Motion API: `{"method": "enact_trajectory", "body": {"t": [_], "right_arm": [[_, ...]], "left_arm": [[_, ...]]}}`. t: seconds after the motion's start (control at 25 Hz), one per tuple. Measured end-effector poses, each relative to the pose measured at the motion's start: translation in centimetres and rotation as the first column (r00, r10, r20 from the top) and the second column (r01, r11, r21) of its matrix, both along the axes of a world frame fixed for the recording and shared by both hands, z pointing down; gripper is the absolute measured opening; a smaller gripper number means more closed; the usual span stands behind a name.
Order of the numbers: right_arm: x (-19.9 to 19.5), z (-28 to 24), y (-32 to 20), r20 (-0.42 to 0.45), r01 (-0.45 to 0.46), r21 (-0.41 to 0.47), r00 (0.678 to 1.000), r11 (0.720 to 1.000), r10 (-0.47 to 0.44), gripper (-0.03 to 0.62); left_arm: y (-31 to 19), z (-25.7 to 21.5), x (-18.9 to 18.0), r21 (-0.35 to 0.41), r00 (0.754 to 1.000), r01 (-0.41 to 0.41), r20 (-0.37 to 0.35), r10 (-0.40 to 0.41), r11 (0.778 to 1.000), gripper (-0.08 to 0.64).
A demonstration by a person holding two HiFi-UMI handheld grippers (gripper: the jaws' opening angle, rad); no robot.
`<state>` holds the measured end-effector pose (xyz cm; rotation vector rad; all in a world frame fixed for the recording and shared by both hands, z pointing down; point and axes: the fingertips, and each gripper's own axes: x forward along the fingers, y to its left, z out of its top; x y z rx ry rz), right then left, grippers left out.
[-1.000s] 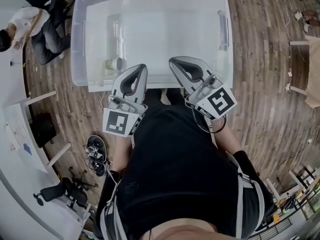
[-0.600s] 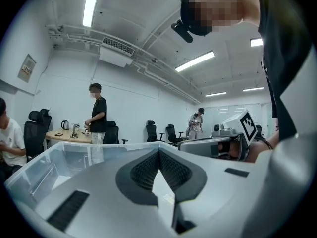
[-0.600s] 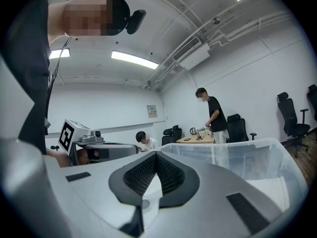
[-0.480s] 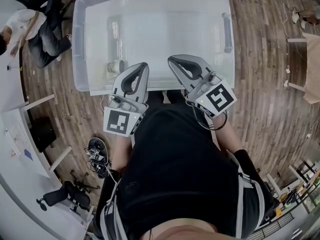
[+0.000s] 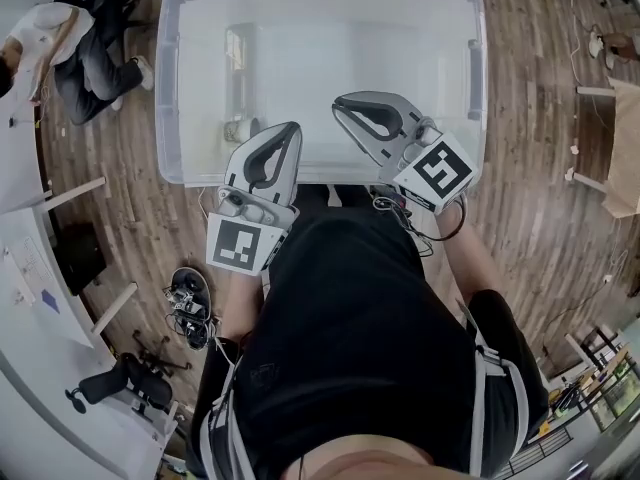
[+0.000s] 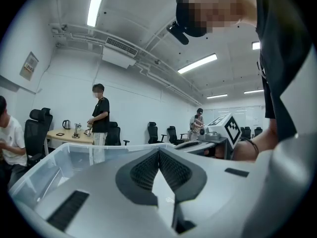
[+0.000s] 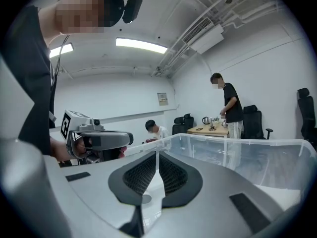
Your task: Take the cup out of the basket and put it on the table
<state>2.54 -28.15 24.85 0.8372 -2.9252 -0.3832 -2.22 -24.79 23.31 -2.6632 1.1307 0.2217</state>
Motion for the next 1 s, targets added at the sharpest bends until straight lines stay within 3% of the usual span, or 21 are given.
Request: {"method": "enact_trajectory", "body": {"t": [0.24,0.44,0.68,0.84,1.0], "right_arm": [[-2.7,1.9,-2.7,-0.143,0.062,-0.028,0.988,0.998,-0.065,0.018],[-5.6,3.8,-4.2,-0.224,0.149,-0.087,0.961,0.985,-0.165,0.02],[-8.5,7.8,-6.8,-0.273,0.209,-0.214,0.925,0.954,-0.264,0.06],[-10.3,11.1,-8.6,-0.344,0.227,-0.272,0.884,0.935,-0.315,0.078],[-11.3,15.0,-10.2,-0.354,0.231,-0.38,0.858,0.896,-0.372,0.088]], "left_arm": [[0.9,-0.1,-0.2,0.029,0.997,-0.08,0.004,0.08,0.996,0.018],[1.3,0.4,-0.1,0.026,0.995,-0.094,0.037,0.093,0.995,0.018],[1.2,1.2,-0.1,0.007,0.993,-0.106,0.048,0.105,0.994,0.018],[1.0,1.3,-0.8,0.0,0.993,-0.11,0.053,0.11,0.994,0.018],[0.6,1.6,-1.2,-0.009,0.993,-0.104,0.048,0.104,0.995,0.018]]}}
